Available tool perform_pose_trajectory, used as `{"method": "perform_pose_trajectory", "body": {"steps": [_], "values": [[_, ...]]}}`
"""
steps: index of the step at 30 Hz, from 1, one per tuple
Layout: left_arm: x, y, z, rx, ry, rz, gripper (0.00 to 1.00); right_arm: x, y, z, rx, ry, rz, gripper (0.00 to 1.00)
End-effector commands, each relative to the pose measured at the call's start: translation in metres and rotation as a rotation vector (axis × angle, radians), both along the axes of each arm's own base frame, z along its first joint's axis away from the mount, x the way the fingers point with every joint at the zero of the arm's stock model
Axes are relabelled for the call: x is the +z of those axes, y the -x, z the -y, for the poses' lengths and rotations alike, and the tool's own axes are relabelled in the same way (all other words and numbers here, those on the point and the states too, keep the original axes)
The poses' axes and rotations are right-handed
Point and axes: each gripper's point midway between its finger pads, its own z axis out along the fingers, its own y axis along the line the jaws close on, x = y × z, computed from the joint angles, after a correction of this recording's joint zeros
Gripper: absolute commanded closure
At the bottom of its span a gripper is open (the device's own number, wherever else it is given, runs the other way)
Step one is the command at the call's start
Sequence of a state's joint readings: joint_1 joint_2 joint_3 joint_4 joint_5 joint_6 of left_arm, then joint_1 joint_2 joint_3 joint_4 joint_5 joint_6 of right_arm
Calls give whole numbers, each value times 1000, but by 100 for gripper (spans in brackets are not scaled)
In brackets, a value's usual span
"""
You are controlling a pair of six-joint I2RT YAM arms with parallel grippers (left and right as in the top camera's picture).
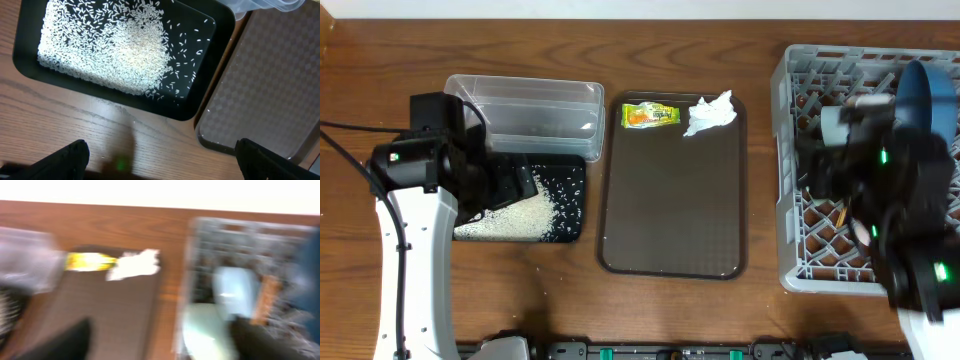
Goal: Sort waste into correct bins and load items into the dishwasher rack
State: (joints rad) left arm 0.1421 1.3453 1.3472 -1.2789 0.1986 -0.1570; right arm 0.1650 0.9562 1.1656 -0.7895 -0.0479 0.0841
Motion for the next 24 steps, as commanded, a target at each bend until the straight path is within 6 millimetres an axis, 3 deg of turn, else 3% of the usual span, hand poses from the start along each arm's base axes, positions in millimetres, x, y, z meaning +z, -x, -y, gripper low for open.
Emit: {"method": "perform_pose_trajectory", "body": {"steps": [1,5,7,10,14,19,24], "values": [[6,0,-3,7,-15,17,4,26,39,-59,255,-194,20,1],[6,0,-3,8,-14,17,4,49,82,-96,418,-417,-21,1],[6,0,-3,7,-15,17,4,52,89,-96,434,-418,-9,1],[6,0,-3,8,-15,17,4,38,100,-90,437,-363,-44,1],[6,0,-3,7,-15,17,4,25,93,-72,375,-230,-28,1],[5,0,-3,7,-14,16,4,10,78,-29,148,-73,-26,1],[5,0,-3,7,-14,16,4,17,66,8,-31,-31,106,1]]}}
